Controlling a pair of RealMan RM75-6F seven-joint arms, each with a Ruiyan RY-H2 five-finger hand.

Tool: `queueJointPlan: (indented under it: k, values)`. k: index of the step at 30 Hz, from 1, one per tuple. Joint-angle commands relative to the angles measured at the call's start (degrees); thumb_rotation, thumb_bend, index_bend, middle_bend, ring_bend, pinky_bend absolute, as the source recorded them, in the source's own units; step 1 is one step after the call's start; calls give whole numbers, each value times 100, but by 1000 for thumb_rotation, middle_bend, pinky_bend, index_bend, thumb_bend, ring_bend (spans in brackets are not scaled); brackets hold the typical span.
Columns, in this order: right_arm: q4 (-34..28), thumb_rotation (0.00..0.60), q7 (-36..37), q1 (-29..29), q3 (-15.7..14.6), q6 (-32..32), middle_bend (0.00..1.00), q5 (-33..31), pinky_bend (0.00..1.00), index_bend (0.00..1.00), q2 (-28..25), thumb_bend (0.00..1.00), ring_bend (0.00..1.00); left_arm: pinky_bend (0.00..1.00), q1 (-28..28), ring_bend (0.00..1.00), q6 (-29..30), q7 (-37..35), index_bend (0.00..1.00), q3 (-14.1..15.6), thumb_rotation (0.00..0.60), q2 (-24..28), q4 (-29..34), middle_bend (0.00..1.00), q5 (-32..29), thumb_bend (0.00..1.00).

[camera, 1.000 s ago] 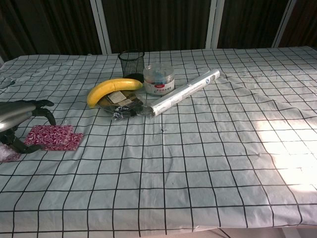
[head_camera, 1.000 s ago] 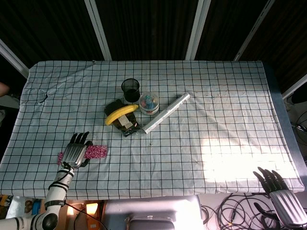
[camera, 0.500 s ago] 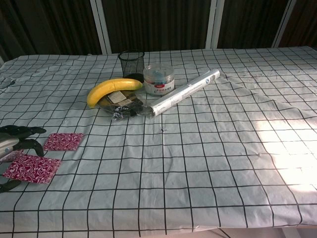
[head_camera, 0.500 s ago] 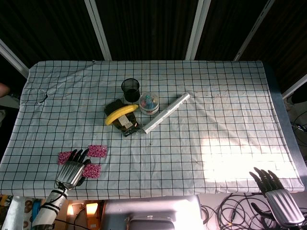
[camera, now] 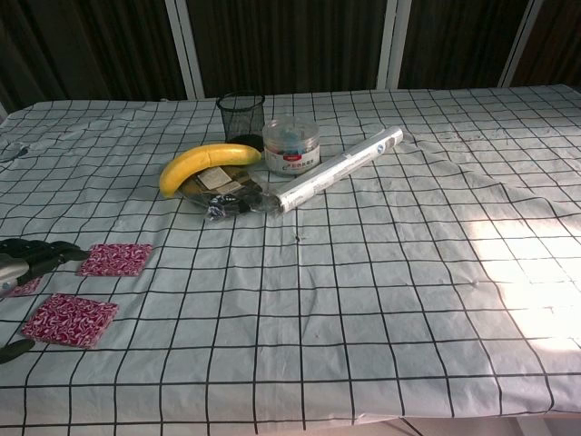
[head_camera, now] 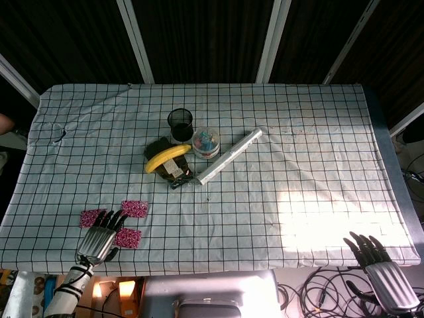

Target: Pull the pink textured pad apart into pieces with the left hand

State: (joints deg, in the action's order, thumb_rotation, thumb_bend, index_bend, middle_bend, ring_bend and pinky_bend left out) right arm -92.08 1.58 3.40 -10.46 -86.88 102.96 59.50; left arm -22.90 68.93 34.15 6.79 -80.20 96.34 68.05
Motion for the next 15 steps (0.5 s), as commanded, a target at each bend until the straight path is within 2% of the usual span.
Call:
queueJointPlan:
  k: [1,3,6,7,9,10,12,13,15]
  values:
    - [8,600,4,3,-4,-9,0,4,0,0,-1,198,0,0,189,0,294,141,0,195,600,394,435,0,227,322]
    - [10,600,12,12,3,-27,0,-10,0,0,0,199,0,0,386,0,630,127,0,348,600,660,692,0,487,319]
    - [18,600,42,28,12,-67,0,-27,0,0,-6,199,0,0,900,0,1542,-352,0,667,600,969,625,0,1413,319]
    - [21,600,46,35,18,-83,0,-35,0,0,-6,199,0,0,1136,0,1973,-801,0,780,600,994,343,0,1871,319]
    - [19,600,45,43,30,-102,0,-48,0,0,-3,198,0,0,1454,0,2567,-1479,0,849,600,910,-238,0,2363,318]
    - [15,600,47,47,42,-112,0,-65,0,0,5,199,0,0,1675,0,2954,-1999,0,845,600,760,-752,0,2574,319]
    - [6,600,37,53,59,-110,0,-106,0,0,17,199,0,0,1921,0,3183,-2582,0,792,600,514,-1377,0,2560,319]
    - [-1,600,14,50,70,-102,0,-118,0,0,25,199,0,0,2015,0,3066,-2598,0,794,600,459,-1530,0,2416,322]
    - [-11,600,-24,46,75,-87,0,-121,0,0,34,198,0,0,2025,0,3010,-2575,0,798,600,444,-1611,0,2526,326]
